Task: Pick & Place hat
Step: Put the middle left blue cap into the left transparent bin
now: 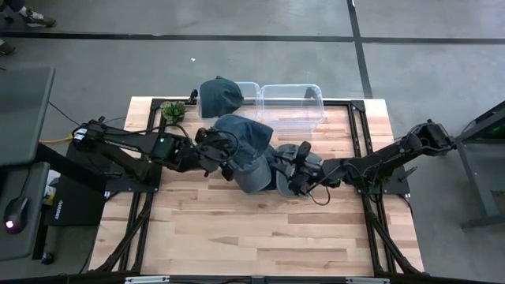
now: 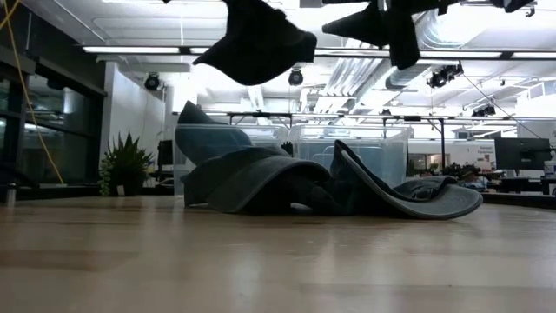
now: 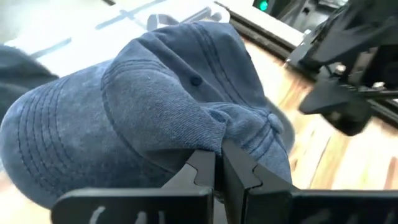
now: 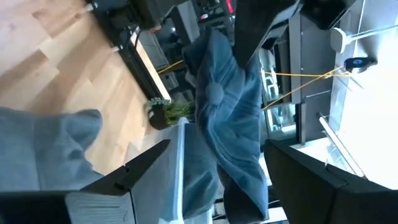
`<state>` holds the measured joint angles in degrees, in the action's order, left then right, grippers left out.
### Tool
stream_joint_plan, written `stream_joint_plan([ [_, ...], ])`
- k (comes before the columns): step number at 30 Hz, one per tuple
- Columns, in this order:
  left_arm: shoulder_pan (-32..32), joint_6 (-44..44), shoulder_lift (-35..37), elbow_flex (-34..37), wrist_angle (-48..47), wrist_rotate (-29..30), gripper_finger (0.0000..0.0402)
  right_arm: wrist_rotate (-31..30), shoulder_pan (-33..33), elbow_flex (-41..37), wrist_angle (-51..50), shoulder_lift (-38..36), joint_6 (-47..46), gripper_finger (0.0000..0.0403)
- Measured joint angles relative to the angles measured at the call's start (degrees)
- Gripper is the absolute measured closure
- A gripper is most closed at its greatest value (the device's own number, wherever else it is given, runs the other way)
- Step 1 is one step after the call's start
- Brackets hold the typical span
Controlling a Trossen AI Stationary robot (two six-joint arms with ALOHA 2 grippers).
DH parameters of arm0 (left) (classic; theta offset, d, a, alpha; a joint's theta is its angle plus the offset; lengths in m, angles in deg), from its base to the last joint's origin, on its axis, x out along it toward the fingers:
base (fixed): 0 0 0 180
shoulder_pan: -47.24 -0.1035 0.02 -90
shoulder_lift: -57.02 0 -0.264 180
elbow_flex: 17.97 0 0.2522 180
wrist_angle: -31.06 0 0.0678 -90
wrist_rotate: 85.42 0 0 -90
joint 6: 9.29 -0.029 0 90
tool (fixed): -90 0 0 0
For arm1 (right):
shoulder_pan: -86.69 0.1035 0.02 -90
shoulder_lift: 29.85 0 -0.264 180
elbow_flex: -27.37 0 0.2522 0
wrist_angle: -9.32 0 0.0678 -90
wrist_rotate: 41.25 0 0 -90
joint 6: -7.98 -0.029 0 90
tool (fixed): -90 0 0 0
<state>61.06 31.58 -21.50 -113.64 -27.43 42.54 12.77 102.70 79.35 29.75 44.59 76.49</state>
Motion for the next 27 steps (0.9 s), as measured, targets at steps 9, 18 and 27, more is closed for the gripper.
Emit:
stream_joint_plan([
  [9,0.0,-1.8,0.0,0.0,2.2,0.0,0.0401,2.6,-5.1,0.0,8.2,3.9,10.7,0.0151],
  [18,0.0,-1.7,0.0,0.0,2.3,0.0,0.0401,6.9,-8.3,0.0,13.8,7.8,16.6,0.0151],
  [27,0.0,-1.7,0.0,0.0,2.3,0.0,0.0401,11.8,-12.6,3.4,14.8,8.2,14.9,0.0151],
])
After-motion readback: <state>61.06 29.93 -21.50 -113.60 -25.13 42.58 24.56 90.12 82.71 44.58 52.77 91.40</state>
